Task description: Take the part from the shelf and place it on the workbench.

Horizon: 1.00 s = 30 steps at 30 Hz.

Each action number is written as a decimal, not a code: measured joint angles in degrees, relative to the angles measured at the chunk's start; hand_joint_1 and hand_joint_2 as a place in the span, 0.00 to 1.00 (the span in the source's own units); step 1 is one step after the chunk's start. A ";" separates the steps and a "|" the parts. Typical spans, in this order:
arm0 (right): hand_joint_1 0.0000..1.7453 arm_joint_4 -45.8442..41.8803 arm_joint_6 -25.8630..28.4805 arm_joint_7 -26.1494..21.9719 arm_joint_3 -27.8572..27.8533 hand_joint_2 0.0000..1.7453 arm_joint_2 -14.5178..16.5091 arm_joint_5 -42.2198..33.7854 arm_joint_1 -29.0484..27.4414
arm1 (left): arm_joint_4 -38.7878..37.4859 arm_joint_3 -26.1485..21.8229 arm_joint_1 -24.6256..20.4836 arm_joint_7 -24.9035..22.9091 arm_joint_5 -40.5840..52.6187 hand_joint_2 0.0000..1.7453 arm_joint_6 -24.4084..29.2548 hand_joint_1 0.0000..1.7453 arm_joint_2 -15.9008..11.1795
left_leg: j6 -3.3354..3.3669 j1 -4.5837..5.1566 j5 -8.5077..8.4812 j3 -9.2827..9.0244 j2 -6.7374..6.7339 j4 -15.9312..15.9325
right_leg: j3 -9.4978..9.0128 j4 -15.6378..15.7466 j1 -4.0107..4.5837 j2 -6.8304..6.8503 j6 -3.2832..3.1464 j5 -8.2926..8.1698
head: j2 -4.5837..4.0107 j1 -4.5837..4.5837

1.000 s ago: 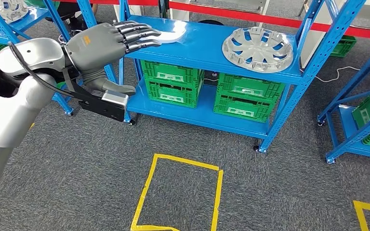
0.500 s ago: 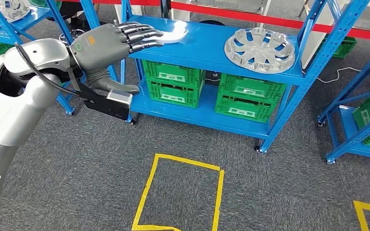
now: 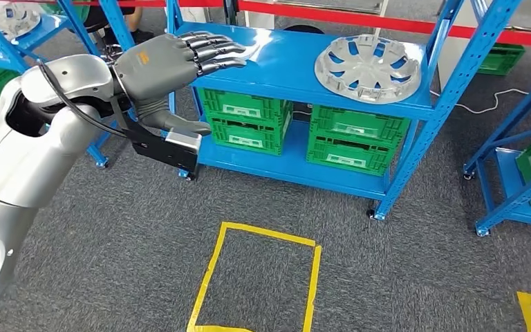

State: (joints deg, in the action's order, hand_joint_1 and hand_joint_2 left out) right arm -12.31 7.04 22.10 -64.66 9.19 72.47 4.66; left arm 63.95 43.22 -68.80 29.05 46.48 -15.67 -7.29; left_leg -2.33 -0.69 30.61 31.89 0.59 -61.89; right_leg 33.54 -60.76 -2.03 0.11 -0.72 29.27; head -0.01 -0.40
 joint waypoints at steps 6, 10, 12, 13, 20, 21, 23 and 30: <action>0.00 0.00 0.31 -0.01 -0.11 0.00 0.02 -0.17 -0.08 | -1.60 0.01 -0.47 0.03 0.39 0.00 0.07 0.00 0.23 | 0.83 0.61 0.98 11.23 -0.23 -12.00 | -3.18 0.32 0.76 -0.34 -0.99 2.43 | 0.00 -0.02; 0.00 0.18 0.33 -0.02 -0.37 0.00 0.42 -0.35 -0.06 | -2.42 0.02 -0.58 0.23 0.45 0.00 0.24 0.00 0.34 | 3.37 2.70 -8.33 8.29 -0.20 1.49 | -5.69 1.24 0.83 -0.62 -0.57 4.37 | -0.01 -0.07; 0.00 0.30 0.35 -0.01 -0.49 0.00 0.58 -0.39 -0.05 | -2.79 0.02 -0.62 0.32 0.54 0.00 0.37 0.00 0.49 | 3.83 2.95 -8.29 7.23 -0.14 3.44 | -6.64 1.88 0.91 -0.65 -0.02 4.39 | -0.01 -0.18; 0.00 0.30 0.35 0.01 -0.52 0.00 0.58 -0.40 -0.04 | -2.86 -0.01 -0.62 0.34 0.58 0.00 0.45 0.00 0.57 | 3.93 2.77 -8.36 6.43 -0.14 4.06 | -6.86 1.84 0.96 -0.57 0.24 4.26 | -0.01 -0.26; 0.00 0.31 0.35 -1.42 -0.57 0.00 0.31 -0.19 0.00 | -3.61 -0.08 -0.13 0.39 0.80 0.00 0.76 0.00 1.02 | 4.62 2.30 -5.44 1.34 0.08 5.47 | 5.11 -13.58 1.11 -0.38 1.37 8.63 | 0.00 -0.13; 0.00 0.31 0.35 -1.68 -0.57 0.00 0.30 -0.18 -0.08 | -3.72 -0.07 -0.03 0.39 0.81 0.00 0.76 0.00 1.04 | 4.53 2.24 -4.74 0.57 0.12 5.35 | 5.97 -12.61 1.05 -0.37 1.52 8.32 | 0.00 -0.14; 0.00 0.31 0.35 -1.82 -0.58 0.00 0.27 -0.13 -0.23 | -3.84 -0.07 0.00 0.39 0.83 0.00 0.79 0.00 1.09 | 4.15 2.05 -3.20 -0.95 0.17 4.91 | 5.43 -6.32 0.82 -0.32 1.82 2.99 | 0.00 -0.14; 0.00 0.33 0.22 -3.84 -0.58 0.00 0.12 0.20 -0.45 | -4.53 -0.08 -0.76 0.43 1.13 0.00 0.76 0.00 1.25 | 1.68 1.82 -0.05 -2.57 0.41 2.27 | 2.09 0.98 1.12 0.26 -1.07 -3.23 | -0.01 -0.27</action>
State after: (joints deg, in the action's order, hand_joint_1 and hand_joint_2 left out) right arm -11.97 7.26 18.26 -65.24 9.30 72.67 4.21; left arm 59.43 43.13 -69.56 29.49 47.62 -14.91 -6.04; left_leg -0.65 1.12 30.56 29.33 0.99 -59.62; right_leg 35.63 -59.78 -0.91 0.37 -1.79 26.04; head -0.02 -0.67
